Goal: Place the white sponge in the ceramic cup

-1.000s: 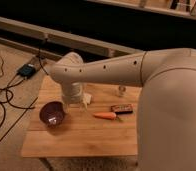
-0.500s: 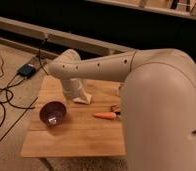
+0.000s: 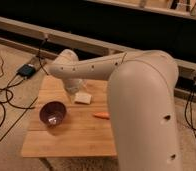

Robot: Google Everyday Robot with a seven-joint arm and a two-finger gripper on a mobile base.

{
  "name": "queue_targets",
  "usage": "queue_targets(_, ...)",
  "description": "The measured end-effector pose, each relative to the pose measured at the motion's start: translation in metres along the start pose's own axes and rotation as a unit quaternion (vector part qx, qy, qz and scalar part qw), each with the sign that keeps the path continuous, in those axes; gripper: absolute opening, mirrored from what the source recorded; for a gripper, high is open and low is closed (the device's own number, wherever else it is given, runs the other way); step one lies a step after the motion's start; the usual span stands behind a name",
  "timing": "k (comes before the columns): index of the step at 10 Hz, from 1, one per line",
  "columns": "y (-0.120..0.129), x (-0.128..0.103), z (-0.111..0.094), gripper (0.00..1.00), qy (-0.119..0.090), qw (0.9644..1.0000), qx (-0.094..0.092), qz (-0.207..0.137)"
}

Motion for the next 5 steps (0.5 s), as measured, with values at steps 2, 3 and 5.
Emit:
queue_targets(2, -0.007, -0.009, 0.013, 0.65, -0.014, 0.9992, -0.021, -0.030)
queue_targets(3, -0.010, -0.011, 0.022, 0.65, -0.015, 0.9978, -0.039, -0.051)
queue_targets(5, -0.016, -0.011, 0.036, 0.65, -0.007, 0.9938, -0.065, -0.090)
